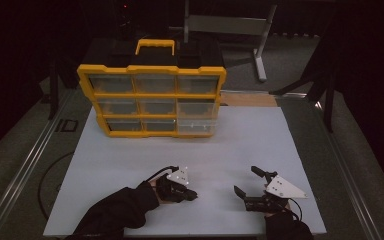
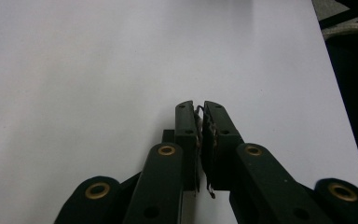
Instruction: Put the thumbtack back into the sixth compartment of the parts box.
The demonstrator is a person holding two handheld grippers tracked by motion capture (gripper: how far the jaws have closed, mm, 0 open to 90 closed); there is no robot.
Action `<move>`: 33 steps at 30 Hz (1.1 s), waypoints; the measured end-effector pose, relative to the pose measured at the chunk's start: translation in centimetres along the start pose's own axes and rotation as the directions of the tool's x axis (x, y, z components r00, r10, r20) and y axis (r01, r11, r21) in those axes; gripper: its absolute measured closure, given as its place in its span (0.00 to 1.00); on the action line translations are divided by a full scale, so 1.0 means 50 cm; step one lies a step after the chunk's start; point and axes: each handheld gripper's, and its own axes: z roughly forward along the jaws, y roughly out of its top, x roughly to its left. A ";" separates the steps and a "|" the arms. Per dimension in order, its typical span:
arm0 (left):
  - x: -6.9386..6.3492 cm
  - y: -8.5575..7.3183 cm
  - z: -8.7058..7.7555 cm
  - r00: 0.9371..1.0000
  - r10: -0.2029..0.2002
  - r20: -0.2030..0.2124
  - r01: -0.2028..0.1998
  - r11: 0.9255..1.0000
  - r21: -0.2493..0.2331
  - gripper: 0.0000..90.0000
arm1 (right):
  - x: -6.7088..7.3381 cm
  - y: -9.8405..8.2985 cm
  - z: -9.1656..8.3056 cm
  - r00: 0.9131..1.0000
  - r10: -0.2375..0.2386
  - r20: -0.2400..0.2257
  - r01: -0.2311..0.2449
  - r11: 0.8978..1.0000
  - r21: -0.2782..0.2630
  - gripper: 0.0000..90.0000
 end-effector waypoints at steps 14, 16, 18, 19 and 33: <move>0.005 0.028 -0.019 1.000 -0.023 0.011 0.023 1.000 -0.016 0.95 | 0.000 0.001 -0.001 1.000 -0.002 0.003 0.002 1.000 -0.005 0.12; 0.007 0.034 -0.024 0.999 -0.029 0.017 0.029 0.999 -0.025 0.95 | -0.001 0.001 -0.001 1.000 -0.002 0.005 0.002 1.000 -0.004 0.12; 0.008 0.040 -0.031 0.999 -0.030 0.012 0.030 0.999 -0.032 0.95 | -0.001 0.000 -0.002 1.000 -0.002 0.007 0.002 1.000 -0.001 0.12; 0.010 0.043 -0.036 0.999 -0.029 0.020 0.029 0.999 -0.034 0.95 | -0.001 0.000 -0.002 1.000 -0.001 0.006 0.001 1.000 -0.001 0.12; 0.021 0.100 -0.105 1.000 -0.010 0.008 0.010 0.995 -0.099 0.95 | -0.001 0.000 -0.001 1.000 0.002 0.008 -0.002 1.000 -0.002 0.12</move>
